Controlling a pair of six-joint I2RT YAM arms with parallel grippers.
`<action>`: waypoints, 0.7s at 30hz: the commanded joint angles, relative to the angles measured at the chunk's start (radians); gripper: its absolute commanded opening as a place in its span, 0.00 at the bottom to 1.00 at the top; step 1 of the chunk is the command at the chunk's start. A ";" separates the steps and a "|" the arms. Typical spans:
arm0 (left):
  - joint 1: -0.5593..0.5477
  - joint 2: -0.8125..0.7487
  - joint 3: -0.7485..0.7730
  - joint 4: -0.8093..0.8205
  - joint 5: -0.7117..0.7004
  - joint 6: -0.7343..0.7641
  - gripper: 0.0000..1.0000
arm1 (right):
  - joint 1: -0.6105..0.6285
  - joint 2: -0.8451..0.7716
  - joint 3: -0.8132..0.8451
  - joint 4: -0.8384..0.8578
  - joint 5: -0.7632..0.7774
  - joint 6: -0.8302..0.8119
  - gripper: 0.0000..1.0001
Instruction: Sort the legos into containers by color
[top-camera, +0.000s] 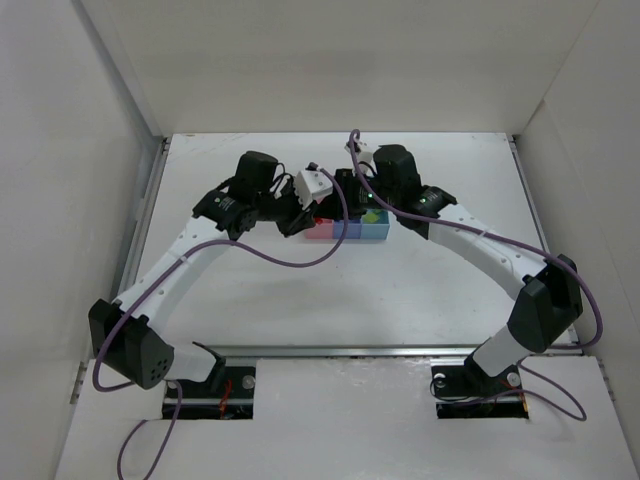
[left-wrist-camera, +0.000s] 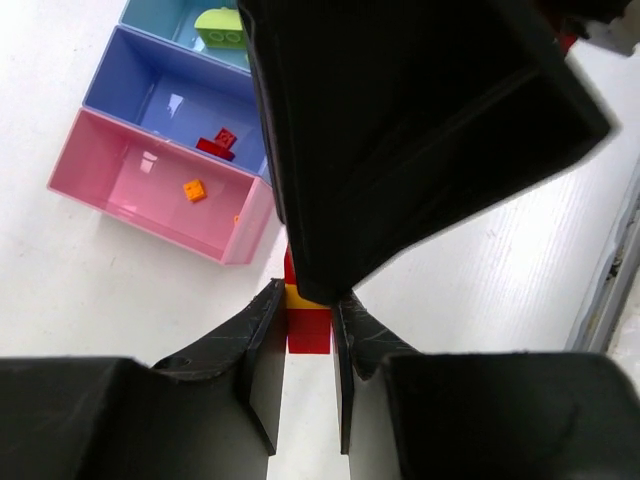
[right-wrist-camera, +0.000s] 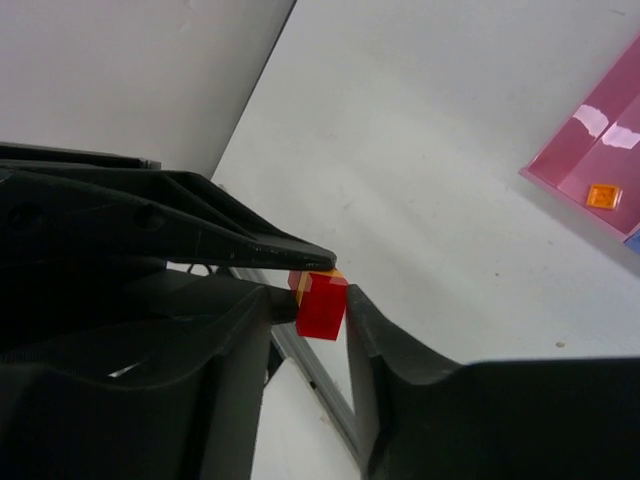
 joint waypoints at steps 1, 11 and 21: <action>-0.006 -0.013 0.071 0.060 0.079 -0.046 0.00 | 0.012 -0.025 -0.006 0.036 -0.017 -0.004 0.39; -0.006 -0.013 0.080 0.070 0.088 -0.080 0.00 | 0.012 -0.034 -0.006 0.036 -0.018 0.005 0.24; -0.006 -0.013 0.090 0.099 0.031 -0.080 0.00 | 0.012 -0.034 -0.006 0.036 -0.064 0.005 0.44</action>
